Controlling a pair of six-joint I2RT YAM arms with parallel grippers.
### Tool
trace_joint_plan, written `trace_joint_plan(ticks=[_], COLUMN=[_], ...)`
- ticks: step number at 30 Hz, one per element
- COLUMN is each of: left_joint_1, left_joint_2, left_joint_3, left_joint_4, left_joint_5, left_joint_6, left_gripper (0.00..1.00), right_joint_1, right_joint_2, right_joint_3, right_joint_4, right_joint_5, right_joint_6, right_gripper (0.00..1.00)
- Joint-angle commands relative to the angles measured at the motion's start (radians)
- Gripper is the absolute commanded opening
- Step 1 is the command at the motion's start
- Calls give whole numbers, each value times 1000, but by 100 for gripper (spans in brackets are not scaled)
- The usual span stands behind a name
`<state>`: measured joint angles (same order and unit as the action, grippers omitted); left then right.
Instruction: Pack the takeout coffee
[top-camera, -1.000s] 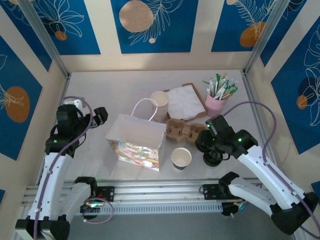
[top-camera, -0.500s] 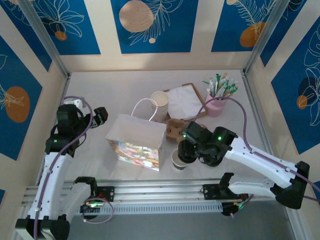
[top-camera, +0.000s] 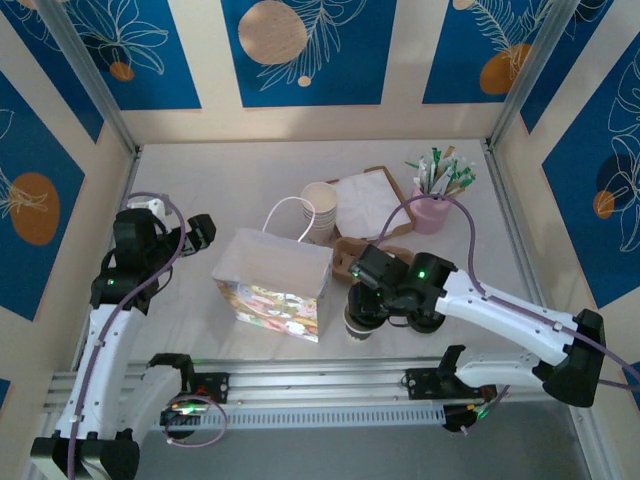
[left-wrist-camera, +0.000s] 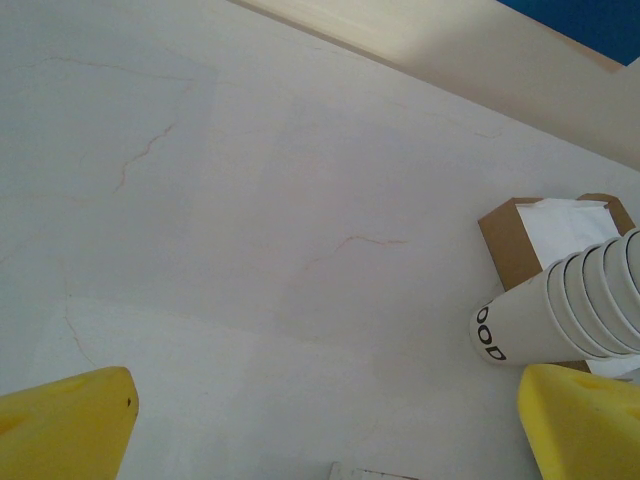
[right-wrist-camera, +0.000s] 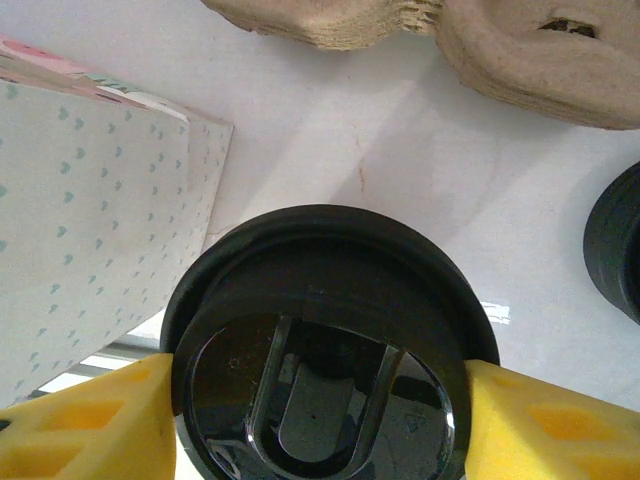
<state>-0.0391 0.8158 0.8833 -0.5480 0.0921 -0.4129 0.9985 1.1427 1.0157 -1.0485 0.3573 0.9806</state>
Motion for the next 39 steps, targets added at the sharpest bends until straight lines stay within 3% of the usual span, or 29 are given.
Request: trace_joint_plan(ticks=[1, 39], left_joint_1=[11, 11], left_joint_2=[0, 5], left_joint_3=[-10, -10], left_joint_4=[-13, -12], left_joint_5=[-11, -14], left_joint_6=[-4, -6], left_gripper=[97, 97], right_joint_1=[2, -6], right_joint_2=[25, 84], right_joint_3=[20, 20], right_joint_4=[17, -41], right_joint_5=[-31, -37], right_joint_6=[6, 12], right_gripper=[64, 64])
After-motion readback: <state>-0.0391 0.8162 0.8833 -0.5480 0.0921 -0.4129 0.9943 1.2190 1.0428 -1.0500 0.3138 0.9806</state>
